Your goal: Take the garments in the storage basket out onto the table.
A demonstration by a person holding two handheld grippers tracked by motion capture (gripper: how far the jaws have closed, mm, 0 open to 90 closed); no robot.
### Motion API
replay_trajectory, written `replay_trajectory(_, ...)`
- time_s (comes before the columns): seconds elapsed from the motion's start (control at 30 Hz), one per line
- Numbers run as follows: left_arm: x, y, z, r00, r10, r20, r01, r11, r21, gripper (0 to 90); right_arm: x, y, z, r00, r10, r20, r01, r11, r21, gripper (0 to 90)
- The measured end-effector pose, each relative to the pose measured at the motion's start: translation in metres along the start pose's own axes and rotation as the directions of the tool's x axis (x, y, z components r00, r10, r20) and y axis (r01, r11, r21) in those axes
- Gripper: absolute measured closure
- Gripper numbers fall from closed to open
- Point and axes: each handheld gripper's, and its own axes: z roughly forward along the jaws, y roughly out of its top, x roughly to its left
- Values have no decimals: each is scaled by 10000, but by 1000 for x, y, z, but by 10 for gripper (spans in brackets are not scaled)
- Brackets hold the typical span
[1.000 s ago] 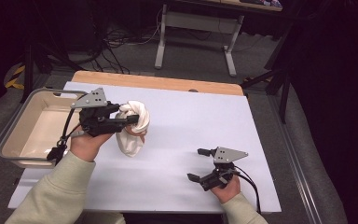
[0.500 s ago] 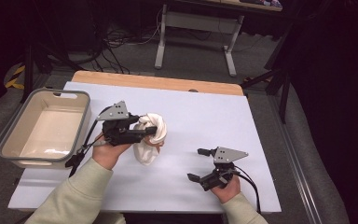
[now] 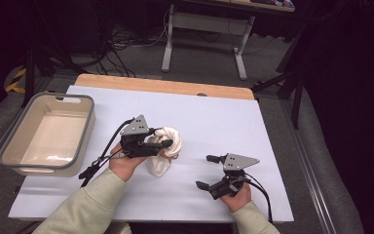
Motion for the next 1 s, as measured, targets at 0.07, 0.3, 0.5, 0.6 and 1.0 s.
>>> replay_trajectory(0.07, 3, -4, 2, 9999, -35, -105, 37, 9998, 182, 525, 0, 0, 0, 10000, 15, -2, -15, 10000, -5, 9)
replay_trajectory(0.3, 12, -17, 10, 9990, -134, -416, 174, 9953, 949, 517, 0, 0, 0, 10000, 21, 4, -21, 10000, 18, 9)
replay_trajectory(0.5, 14, -24, 19, 9984, -16, -568, 109, 9863, 1647, 506, 0, 0, 0, 10000, -2, 27, 1, 10000, 39, 9)
replay_trajectory(0.6, 11, -27, 24, 9971, 320, -686, -163, 9759, 2178, 496, 0, 0, 1, 10000, 10, 12, -10, 10000, 43, 9)
replay_trajectory(1.0, 8, -34, 36, 9918, 668, -1089, -216, 9280, 3719, 360, -1, 0, 1, 10000, 37, -24, -36, 10000, 54, 9)
